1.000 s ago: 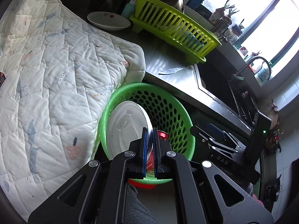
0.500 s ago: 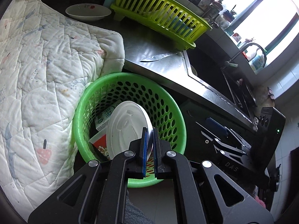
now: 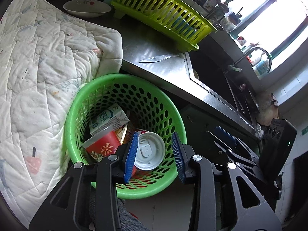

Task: Collect trash
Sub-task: 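Drop the white lid into the green basket by opening the left gripper, then move the right gripper to the black glue box and grasp it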

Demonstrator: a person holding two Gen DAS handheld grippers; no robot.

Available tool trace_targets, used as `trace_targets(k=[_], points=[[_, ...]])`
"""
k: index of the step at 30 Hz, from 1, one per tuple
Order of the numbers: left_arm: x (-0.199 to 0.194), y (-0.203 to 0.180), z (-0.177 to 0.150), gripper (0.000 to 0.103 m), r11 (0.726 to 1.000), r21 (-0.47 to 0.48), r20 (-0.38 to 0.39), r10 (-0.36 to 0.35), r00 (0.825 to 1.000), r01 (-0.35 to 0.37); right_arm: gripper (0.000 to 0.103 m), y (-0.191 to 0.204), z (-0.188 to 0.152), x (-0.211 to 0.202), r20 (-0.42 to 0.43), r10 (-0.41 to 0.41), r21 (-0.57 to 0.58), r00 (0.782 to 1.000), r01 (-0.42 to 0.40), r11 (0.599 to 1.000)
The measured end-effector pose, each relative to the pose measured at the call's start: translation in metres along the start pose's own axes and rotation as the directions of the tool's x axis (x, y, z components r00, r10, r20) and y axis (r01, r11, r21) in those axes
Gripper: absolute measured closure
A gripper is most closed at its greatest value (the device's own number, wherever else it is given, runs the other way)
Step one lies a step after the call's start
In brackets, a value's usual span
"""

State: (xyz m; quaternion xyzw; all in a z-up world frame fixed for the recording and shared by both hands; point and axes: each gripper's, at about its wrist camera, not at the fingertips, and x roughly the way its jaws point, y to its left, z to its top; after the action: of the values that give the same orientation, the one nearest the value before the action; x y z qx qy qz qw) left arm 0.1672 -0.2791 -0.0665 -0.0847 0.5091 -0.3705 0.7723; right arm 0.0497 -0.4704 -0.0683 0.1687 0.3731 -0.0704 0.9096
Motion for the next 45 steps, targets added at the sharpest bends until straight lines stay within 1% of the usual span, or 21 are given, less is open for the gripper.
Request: trace_targets(k=[5, 12, 16, 17, 20, 24, 26, 29, 33, 37, 41, 45], points=[[-0.026, 0.013, 0.002, 0.067, 0.999, -0.001, 0.047, 0.054, 0.997, -0.054, 0.025, 0.011, 0.002, 0.001, -0.001, 0.017, -0.013, 1.000, -0.017, 1.000], [-0.062, 0.040, 0.004, 0.066, 0.987, -0.021, 0.108, 0.158, 0.982, -0.157, 0.025, 0.040, 0.008, 0.004, -0.007, 0.051, -0.062, 0.999, -0.051, 0.997], [-0.082, 0.059, 0.004, 0.066, 0.977, -0.048, 0.139, 0.214, 0.967, -0.209, 0.025, 0.058, 0.009, 0.008, -0.015, 0.072, -0.089, 0.997, -0.073, 0.993], [-0.087, 0.063, 0.004, 0.064, 0.973, -0.057, 0.148, 0.231, 0.962, -0.224, 0.025, 0.062, 0.009, 0.009, -0.018, 0.077, -0.096, 0.997, -0.078, 0.992], [-0.099, 0.076, 0.002, 0.064, 0.963, -0.085, 0.172, 0.267, 0.948, -0.256, 0.025, 0.073, 0.009, 0.013, -0.027, 0.092, -0.112, 0.995, -0.095, 0.989], [-0.111, 0.093, -0.001, 0.063, 0.948, -0.120, 0.183, 0.314, 0.932, -0.296, 0.025, 0.088, 0.009, 0.019, -0.045, 0.107, -0.138, 0.993, -0.112, 0.984], [-0.117, 0.103, -0.003, 0.061, 0.941, -0.140, 0.185, 0.330, 0.926, -0.307, 0.025, 0.096, 0.009, 0.022, -0.053, 0.115, -0.156, 0.992, -0.122, 0.980], [-0.129, 0.118, -0.006, 0.061, 0.930, -0.165, 0.188, 0.355, 0.916, -0.327, 0.025, 0.111, 0.011, 0.027, -0.065, 0.128, -0.184, 0.990, -0.138, 0.973], [-0.151, 0.141, -0.009, 0.061, 0.911, -0.204, 0.203, 0.398, 0.895, -0.358, 0.025, 0.134, 0.013, 0.034, -0.089, 0.151, -0.222, 0.985, -0.167, 0.961], [-0.177, 0.170, -0.009, 0.061, 0.883, -0.252, 0.213, 0.449, 0.868, -0.395, 0.025, 0.165, 0.016, 0.046, -0.116, 0.174, -0.270, 0.978, -0.200, 0.942], [-0.205, 0.201, -0.010, 0.061, 0.852, -0.288, 0.222, 0.504, 0.835, -0.438, 0.025, 0.200, 0.019, 0.060, -0.148, 0.204, -0.317, 0.968, -0.242, 0.917], [-0.228, 0.230, -0.009, 0.061, 0.815, -0.313, 0.214, 0.560, 0.800, -0.487, 0.024, 0.241, 0.021, 0.076, -0.182, 0.230, -0.375, 0.956, -0.284, 0.883]])
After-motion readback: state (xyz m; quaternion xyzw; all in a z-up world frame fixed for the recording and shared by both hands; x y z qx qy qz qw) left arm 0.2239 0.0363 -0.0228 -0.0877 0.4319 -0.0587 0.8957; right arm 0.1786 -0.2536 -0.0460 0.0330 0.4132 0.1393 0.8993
